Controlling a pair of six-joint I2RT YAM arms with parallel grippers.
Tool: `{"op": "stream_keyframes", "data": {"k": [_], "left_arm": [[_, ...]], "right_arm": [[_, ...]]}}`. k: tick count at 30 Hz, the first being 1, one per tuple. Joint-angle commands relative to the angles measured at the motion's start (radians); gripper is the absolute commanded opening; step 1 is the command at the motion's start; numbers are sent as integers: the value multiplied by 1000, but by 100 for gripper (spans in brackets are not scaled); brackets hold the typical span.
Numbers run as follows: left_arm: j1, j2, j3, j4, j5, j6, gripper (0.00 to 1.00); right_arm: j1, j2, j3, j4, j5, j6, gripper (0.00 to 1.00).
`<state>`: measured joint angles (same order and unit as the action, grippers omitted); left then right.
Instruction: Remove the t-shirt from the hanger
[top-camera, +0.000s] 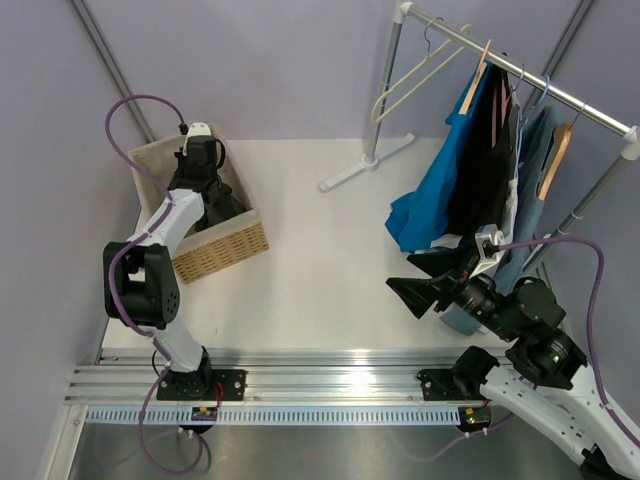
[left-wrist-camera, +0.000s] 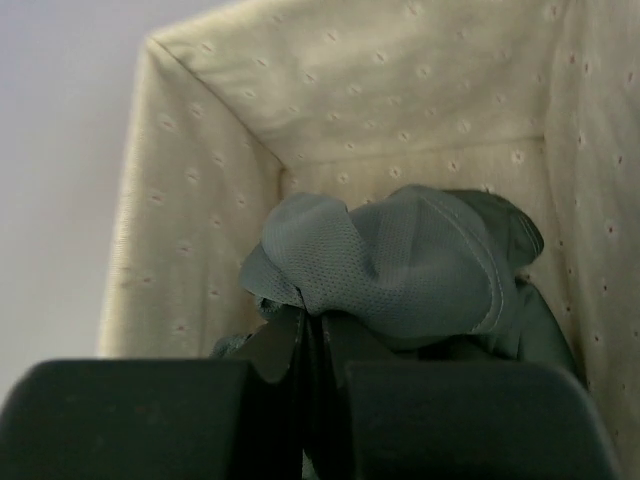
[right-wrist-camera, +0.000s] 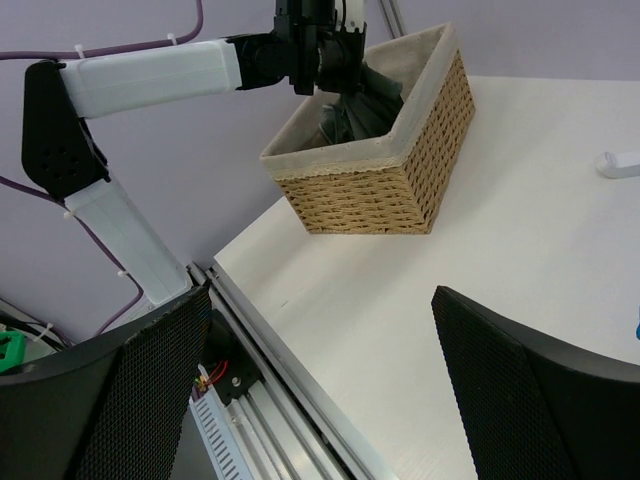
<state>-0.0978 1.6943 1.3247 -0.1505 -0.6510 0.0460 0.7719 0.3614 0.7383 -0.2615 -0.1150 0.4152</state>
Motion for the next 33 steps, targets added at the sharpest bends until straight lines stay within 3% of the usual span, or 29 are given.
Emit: {"op": "stream_keyframes", "data": {"k": [1,6,7,9,10,15,16,17,22,28,33], "left_arm": [[15,14,-7,19,138,-37,0],[17,47,-22,19,241,-5,24],[20,48,-27,19,264,-2,36],[20,57,-33,12,258,6,45],[20,59,-33,6,257,9,56],[17,30,5,-67,229,-32,65],[17,-2,14,-83,223,-43,69],[17,-24,19,-102,235,-43,78],[1,-157,103,-191,341,-118,98],[-42,-359,136,-236,563,-242,99],[-310,-487,120,-239,490,-233,99]], "right_arm": [[-2,-13,24,1,-8,2,99],[-2,-10,24,4,-15,4,100],[-2,-12,26,-1,-8,2,100],[-2,-15,26,-5,5,-4,100],[-2,-15,26,-8,14,-7,100],[-2,-4,30,-13,23,-13,99],[-2,-3,30,-12,23,-12,100],[-2,-1,29,-10,24,-13,100],[-2,36,33,-13,38,-23,99],[-2,59,26,5,34,-23,100],[-2,116,23,24,40,-16,100]]}}
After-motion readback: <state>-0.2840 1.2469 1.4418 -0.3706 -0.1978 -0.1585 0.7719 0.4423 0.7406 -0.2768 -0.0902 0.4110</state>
